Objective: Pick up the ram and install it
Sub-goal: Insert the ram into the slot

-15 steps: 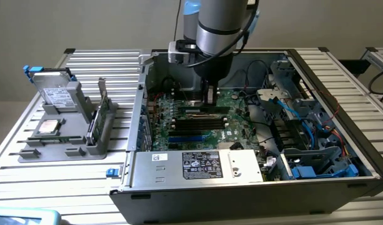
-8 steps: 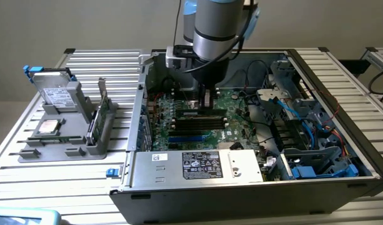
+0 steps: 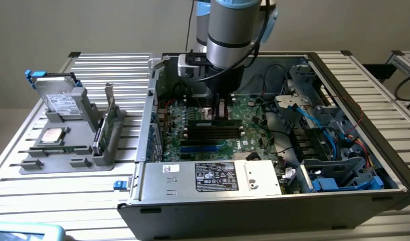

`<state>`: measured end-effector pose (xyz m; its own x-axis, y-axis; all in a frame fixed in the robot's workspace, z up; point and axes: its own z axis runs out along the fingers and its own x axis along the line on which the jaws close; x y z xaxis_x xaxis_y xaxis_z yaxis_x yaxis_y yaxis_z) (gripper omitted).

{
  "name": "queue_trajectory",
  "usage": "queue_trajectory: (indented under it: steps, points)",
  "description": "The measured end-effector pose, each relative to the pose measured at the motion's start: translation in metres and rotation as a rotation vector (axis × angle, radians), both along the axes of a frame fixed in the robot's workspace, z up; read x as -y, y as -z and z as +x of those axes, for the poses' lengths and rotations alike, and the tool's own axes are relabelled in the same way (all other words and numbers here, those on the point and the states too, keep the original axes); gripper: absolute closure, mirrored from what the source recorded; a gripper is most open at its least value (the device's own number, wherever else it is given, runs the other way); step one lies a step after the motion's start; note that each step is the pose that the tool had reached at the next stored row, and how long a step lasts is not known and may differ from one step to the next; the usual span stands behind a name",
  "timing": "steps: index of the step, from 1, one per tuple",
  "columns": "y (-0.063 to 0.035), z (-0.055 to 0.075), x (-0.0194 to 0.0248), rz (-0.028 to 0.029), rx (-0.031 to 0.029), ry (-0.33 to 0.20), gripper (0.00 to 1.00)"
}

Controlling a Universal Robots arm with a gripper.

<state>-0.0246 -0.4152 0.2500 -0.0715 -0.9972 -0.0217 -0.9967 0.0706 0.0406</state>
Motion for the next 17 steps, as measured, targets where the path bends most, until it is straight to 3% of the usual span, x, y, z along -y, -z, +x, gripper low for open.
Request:
queue_trajectory:
  steps: [6, 8, 10, 17]
  points:
    - [0.0109, 0.001, -0.0005, -0.0007, 0.0002, -0.039, 0.86]
    - [0.0135, 0.0, -0.0005, -0.0037, -0.0001, -0.048, 0.86]
    - [0.0142, 0.001, -0.0005, -0.0067, -0.0002, -0.048, 0.86]
    - [0.0166, 0.0, -0.0006, -0.0063, 0.0004, -0.038, 0.86]
